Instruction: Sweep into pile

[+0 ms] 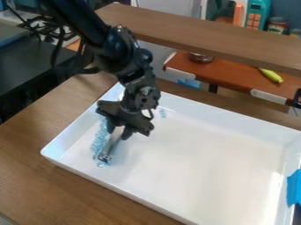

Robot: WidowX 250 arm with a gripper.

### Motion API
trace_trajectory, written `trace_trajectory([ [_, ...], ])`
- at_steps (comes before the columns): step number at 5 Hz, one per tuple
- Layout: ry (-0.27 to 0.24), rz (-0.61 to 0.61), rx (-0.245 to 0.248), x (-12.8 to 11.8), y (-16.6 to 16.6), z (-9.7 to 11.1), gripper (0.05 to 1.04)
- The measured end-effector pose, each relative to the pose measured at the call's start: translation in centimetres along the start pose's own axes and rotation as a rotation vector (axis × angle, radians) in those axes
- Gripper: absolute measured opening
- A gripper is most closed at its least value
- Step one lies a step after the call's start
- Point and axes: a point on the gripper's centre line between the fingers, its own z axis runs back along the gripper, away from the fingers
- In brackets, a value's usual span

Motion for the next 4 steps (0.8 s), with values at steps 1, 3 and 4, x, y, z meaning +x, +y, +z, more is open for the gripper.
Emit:
trace_trajectory([
  [1, -0.052, 0.020, 0.099, 0.4, 2.7, -1.0, 0.358],
  [3, -0.074, 0.049, 0.011, -0.4, 3.2, 0.8, 0.358],
  [4, -0.110, 0.098, -0.119, 0.9, 1.5, 4.9, 0.358],
])
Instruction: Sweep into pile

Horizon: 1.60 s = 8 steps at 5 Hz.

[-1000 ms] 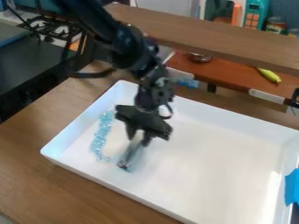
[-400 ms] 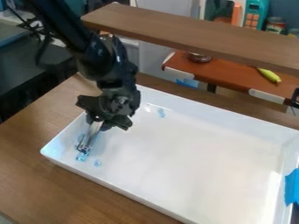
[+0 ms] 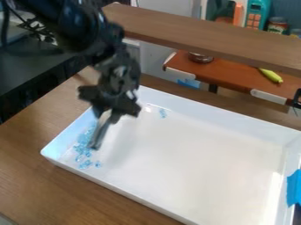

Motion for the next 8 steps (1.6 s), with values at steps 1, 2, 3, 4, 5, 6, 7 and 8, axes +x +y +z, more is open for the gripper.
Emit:
trace_trajectory([
  [1, 0.032, 0.000, -0.092, -0.3, -2.5, 1.2, 0.358],
  [2, 0.042, -0.037, -0.224, 1.4, -5.2, 0.8, 0.358],
  [3, 0.104, -0.098, -0.296, 1.4, -7.5, -1.5, 0.358],
  [4, 0.126, -0.144, -0.339, 2.3, -8.5, -3.3, 0.358],
  [5, 0.129, -0.153, -0.360, 2.8, -9.0, -4.0, 0.358],
  [6, 0.141, -0.136, -0.354, 3.4, -8.9, -4.6, 0.358],
  [7, 0.151, -0.109, -0.333, 3.6, -8.3, -5.5, 0.358],
  [8, 0.144, -0.089, -0.320, 3.8, -7.8, -5.7, 0.358],
])
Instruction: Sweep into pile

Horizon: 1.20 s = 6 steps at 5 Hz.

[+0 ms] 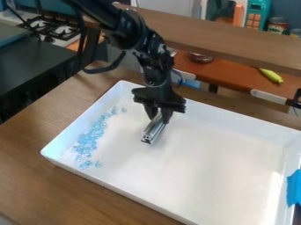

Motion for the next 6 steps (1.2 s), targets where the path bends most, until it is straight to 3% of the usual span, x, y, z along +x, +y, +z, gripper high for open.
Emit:
trace_trajectory([
  [3, -0.067, 0.136, 0.080, -0.5, 2.8, -0.8, 0.358],
  [5, -0.037, 0.504, 0.188, -1.8, 5.1, -0.3, 0.358],
  [6, -0.007, 0.663, 0.197, -3.1, 5.7, 0.2, 0.358],
])
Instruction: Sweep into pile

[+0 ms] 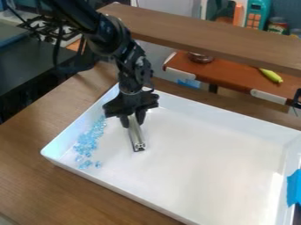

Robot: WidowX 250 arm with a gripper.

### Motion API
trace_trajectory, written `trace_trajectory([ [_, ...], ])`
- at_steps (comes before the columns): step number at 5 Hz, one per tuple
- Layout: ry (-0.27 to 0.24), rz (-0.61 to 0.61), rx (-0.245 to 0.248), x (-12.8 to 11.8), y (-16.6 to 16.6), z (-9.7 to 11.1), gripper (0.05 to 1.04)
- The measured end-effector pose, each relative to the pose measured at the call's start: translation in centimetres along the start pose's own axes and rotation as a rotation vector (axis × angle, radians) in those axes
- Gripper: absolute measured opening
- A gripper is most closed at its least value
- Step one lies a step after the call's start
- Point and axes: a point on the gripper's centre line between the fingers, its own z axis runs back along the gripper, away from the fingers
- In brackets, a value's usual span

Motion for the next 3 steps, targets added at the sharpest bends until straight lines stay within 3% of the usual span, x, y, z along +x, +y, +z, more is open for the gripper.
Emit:
trace_trajectory([
  [2, 0.054, 0.148, 0.016, -1.8, 2.2, 0.7, 0.358],
  [3, 0.047, 0.174, 0.021, -2.4, 3.2, 0.9, 0.358],
])
